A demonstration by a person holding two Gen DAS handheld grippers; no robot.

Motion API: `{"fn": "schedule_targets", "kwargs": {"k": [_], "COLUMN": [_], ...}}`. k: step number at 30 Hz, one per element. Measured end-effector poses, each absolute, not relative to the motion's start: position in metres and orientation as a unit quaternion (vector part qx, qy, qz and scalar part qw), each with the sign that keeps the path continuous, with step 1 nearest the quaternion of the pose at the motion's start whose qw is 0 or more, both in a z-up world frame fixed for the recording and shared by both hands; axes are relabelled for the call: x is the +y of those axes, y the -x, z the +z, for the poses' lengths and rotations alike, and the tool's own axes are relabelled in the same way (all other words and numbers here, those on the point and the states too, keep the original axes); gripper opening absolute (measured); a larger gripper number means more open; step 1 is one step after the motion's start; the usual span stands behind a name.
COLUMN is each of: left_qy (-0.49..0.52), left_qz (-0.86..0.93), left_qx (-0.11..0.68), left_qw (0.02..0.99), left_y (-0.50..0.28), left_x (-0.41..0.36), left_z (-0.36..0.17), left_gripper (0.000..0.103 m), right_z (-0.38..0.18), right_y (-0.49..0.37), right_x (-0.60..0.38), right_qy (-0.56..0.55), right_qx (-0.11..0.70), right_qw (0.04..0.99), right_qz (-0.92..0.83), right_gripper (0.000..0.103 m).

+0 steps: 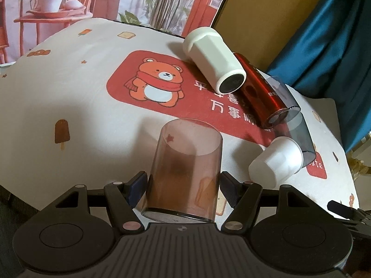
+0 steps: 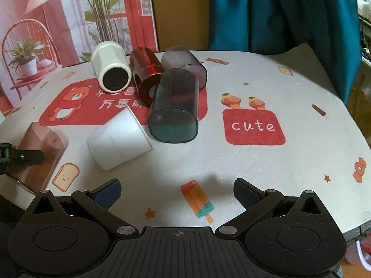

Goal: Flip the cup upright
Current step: 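Rotate the held brown cup with the left gripper until its rim points up, then set the brown cup upright on the table and open the left gripper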

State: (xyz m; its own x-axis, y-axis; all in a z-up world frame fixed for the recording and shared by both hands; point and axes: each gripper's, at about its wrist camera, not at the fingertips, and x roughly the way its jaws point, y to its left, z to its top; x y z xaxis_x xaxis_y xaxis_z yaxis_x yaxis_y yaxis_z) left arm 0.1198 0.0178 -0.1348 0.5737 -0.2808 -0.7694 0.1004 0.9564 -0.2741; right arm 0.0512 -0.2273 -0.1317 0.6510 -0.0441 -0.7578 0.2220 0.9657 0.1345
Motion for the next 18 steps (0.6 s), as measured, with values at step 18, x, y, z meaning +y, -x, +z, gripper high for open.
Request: {"fn": "schedule_targets", "kwargs": {"k": [18], "left_qy": [0.096], "left_qz": [-0.118], "left_qx": [0.461], "left_qw": [0.874], "left_y": [-0.1181], "left_x": [0.0117], "left_z": [-0.1371], "left_gripper": [0.073], "right_z": [-0.1212], "right_y": [-0.0444], "right_x": [-0.2344], "right_qy": [-0.140], "right_qx": [0.409], "right_qw": [0.899], "right_qz": [-0.071], "right_gripper": [0.103]}}
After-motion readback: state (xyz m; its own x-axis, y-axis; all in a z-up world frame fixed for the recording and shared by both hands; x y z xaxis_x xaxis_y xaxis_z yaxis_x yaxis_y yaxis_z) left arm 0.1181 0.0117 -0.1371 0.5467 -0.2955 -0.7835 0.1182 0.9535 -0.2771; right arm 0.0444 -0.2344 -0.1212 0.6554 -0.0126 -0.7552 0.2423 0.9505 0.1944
